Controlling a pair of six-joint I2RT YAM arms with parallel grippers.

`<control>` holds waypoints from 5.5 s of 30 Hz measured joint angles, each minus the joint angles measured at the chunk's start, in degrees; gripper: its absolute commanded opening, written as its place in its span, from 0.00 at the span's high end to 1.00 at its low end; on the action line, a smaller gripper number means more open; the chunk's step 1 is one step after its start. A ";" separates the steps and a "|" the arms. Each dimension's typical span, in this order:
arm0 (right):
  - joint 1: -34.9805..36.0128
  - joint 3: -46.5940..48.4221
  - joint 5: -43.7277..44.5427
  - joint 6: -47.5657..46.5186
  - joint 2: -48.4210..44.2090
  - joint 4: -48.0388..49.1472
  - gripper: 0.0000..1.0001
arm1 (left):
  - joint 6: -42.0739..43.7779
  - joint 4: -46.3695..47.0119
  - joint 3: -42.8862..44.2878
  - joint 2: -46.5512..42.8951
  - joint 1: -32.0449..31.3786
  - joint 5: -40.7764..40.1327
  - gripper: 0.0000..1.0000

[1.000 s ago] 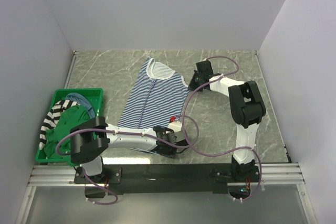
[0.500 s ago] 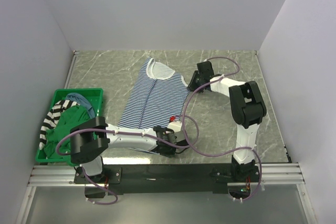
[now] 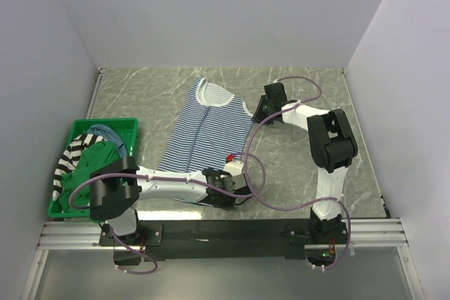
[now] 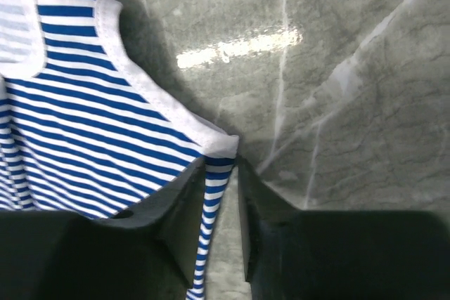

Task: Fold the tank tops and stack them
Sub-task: Fold the tank top

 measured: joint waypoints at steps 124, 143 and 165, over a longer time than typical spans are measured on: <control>1.95 -15.85 8.07 9.77 -8.09 16.85 0.50 | -13.90 3.48 -18.64 -21.40 2.67 -9.90 0.99; 1.90 -16.55 8.96 11.08 -7.39 18.27 0.55 | -14.05 3.45 -19.32 -21.42 2.84 -9.68 0.99; 2.29 -12.87 12.11 8.90 -7.13 12.28 1.00 | -14.12 3.63 -19.50 -24.41 3.02 -9.57 1.00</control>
